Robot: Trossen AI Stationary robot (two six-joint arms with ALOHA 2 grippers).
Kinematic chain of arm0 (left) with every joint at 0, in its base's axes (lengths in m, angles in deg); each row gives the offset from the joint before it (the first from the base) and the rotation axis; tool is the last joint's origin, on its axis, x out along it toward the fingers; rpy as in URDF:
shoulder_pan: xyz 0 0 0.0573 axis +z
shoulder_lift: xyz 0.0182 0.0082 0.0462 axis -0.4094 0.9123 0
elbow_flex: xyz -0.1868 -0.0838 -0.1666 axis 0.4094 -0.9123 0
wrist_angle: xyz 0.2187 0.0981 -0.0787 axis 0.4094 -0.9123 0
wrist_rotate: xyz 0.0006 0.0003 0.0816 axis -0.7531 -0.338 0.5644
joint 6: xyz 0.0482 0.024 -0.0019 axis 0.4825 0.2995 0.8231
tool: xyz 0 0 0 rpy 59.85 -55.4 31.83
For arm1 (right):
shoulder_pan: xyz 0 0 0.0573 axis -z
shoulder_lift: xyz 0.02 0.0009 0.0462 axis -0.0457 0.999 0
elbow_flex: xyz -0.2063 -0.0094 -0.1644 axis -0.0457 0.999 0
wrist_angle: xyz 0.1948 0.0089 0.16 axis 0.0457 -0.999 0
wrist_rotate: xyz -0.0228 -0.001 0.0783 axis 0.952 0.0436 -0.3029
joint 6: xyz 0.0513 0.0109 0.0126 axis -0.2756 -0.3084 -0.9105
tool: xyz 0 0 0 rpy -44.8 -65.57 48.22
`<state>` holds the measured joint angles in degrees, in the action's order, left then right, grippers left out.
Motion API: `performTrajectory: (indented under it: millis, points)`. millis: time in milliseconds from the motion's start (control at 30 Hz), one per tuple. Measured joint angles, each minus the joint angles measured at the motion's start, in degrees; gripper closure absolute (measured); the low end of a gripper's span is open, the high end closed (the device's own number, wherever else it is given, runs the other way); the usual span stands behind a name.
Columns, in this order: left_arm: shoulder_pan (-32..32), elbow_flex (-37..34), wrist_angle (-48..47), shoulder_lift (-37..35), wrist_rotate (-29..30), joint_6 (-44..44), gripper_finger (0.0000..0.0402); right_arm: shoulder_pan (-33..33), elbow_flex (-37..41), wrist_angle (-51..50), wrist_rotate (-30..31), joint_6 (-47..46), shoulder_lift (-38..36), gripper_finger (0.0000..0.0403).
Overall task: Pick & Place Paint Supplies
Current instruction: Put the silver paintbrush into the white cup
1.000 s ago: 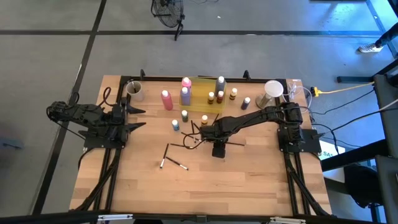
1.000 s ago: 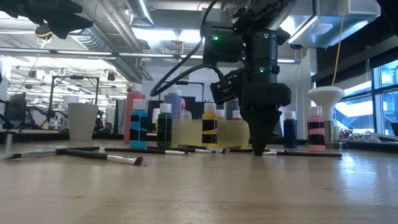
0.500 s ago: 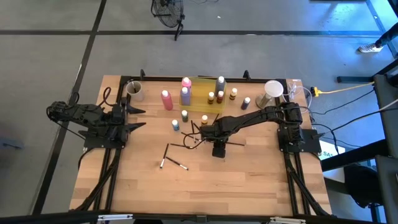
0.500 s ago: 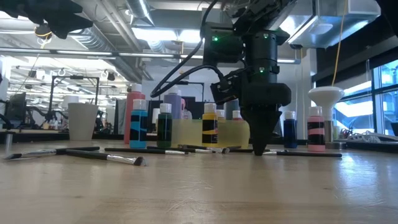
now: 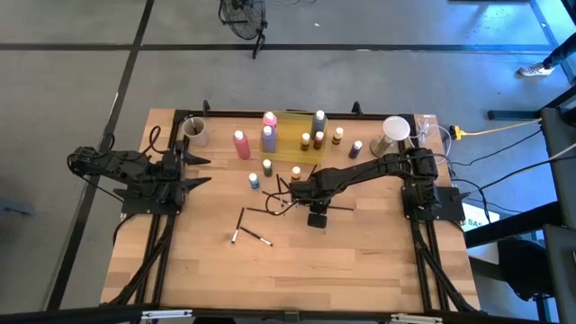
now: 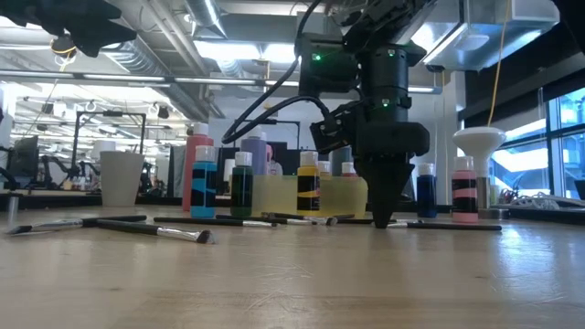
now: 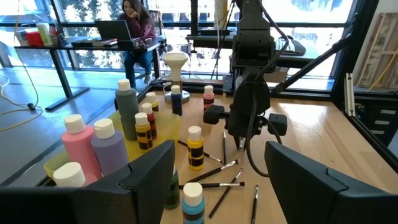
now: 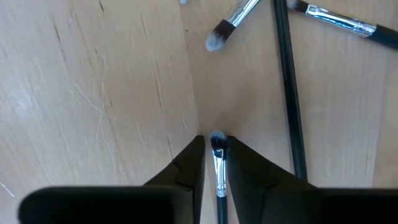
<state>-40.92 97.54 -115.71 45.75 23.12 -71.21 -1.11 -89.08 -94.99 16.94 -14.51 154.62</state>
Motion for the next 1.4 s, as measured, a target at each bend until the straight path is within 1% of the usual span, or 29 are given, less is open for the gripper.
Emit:
performTrajectory:
  millis: [267,633,833,1033,1200,1400]
  points:
    - [0.0,0.0,0.0,0.0,0.0,-0.2,0.0155,0.0,0.0,0.2,0.0,0.0,0.0,0.0348]
    - [0.0,0.0,0.0,0.0,0.0,-0.2,0.0155,0.0,0.0,0.7,0.0,-0.4,0.0,0.0387]
    - [0.0,0.0,0.0,0.0,0.2,-0.2,0.0155,-0.2,-0.1,0.5,0.4,-1.5,-0.1,0.0392]
    - [0.0,0.0,0.0,0.0,0.2,-0.2,0.0155,-0.9,-3.0,-4.1,0.5,-1.4,0.5,0.0393]
    - [0.0,0.0,0.0,0.0,0.2,-0.2,0.0155,-2.3,-7.3,-8.1,1.5,-1.1,0.3,0.0394]
    - [0.0,0.0,0.0,0.0,-0.1,-0.4,0.0155,-4.6,-11.9,-10.1,1.7,-0.4,0.3,0.0394]
